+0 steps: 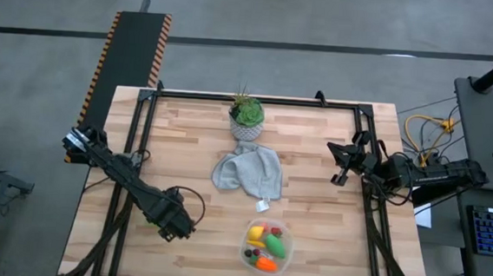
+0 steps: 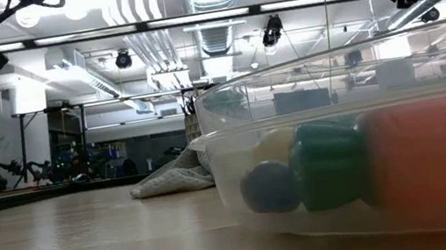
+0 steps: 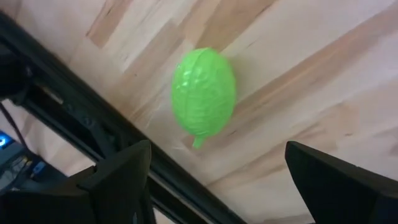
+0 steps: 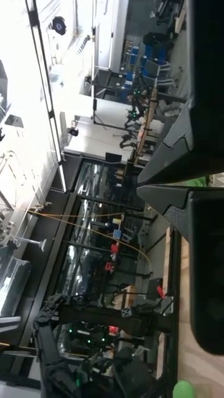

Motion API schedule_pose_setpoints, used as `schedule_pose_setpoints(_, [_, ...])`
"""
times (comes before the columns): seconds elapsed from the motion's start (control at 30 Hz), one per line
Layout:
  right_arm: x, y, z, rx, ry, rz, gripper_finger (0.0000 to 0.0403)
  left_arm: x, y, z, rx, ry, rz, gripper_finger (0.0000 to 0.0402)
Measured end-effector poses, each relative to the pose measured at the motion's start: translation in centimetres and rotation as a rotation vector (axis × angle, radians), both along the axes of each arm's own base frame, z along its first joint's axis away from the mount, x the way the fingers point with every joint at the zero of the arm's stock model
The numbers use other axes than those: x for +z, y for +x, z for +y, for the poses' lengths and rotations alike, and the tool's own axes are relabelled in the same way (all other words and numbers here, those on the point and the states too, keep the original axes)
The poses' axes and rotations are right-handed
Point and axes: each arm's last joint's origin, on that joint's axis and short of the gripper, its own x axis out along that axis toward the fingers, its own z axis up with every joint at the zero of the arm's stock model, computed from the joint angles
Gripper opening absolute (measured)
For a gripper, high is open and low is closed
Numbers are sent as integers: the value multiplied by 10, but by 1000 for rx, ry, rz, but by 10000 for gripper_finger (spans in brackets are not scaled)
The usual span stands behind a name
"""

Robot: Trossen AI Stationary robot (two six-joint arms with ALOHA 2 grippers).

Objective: Pick and placing Produce into tupperware
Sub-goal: Put the cabbage into the transparent bin

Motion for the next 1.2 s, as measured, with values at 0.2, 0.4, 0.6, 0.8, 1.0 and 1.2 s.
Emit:
schedule_pose_setpoints(0.2, [0, 0, 0, -1, -1, 0, 9, -13, -9, 3, 7, -1, 43, 354])
schedule_pose_setpoints(0.4, [0, 0, 0, -1, -3, 0, 9, -29, -8, 3, -2, -37, -7, 354])
schedule_pose_setpoints(0.6, [0, 0, 0, -1, -3, 0, 9, -44, -18, 9, -1, -6, 38, 354])
schedule_pose_setpoints(0.8, [0, 0, 0, -1, -3, 0, 9, -60, -17, 9, 8, -46, -24, 354])
schedule_pose_setpoints(1.0, [0, 0, 0, -1, -3, 0, 9, -68, -22, 12, 22, -38, -15, 354])
schedule_pose_setpoints(1.2, [0, 0, 0, -1, -3, 0, 9, -72, -23, 13, 23, -53, -25, 354])
